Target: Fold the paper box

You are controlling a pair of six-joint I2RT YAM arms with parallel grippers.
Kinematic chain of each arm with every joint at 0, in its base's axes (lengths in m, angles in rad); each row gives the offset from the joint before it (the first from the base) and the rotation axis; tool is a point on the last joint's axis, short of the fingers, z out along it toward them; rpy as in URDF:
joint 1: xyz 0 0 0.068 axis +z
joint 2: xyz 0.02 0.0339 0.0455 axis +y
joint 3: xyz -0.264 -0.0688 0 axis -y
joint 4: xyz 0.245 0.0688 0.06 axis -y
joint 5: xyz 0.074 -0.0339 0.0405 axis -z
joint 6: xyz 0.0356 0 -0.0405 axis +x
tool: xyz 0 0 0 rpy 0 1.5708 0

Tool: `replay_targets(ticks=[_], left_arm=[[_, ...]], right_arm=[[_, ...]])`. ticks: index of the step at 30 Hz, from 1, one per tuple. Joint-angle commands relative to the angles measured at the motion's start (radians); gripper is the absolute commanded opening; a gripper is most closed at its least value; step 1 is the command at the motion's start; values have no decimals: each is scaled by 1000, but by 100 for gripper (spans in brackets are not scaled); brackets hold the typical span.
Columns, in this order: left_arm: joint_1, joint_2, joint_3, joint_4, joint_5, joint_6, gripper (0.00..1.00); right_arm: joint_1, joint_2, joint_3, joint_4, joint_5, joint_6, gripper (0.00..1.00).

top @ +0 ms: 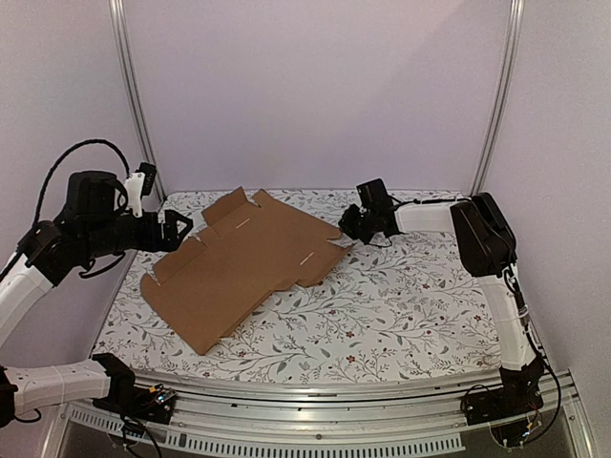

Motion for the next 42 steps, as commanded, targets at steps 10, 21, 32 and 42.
replay_targets(ticks=[10,21,32,42], left_arm=[[33,18,-16,8,33,-9,99],[34,-2,-32,34,55,-6,100],[33,-22,-62,114,146,-9,99],[33,35,-102,262,156,-160,100]], right_arm=[[-5,-101,-53,18,-8,-64,0],[-6,-396,-334,178,47,-216,0],[-5,-779,-673,356,21,-484,0],[-5,-1096,-884,381,-82,-679,0]])
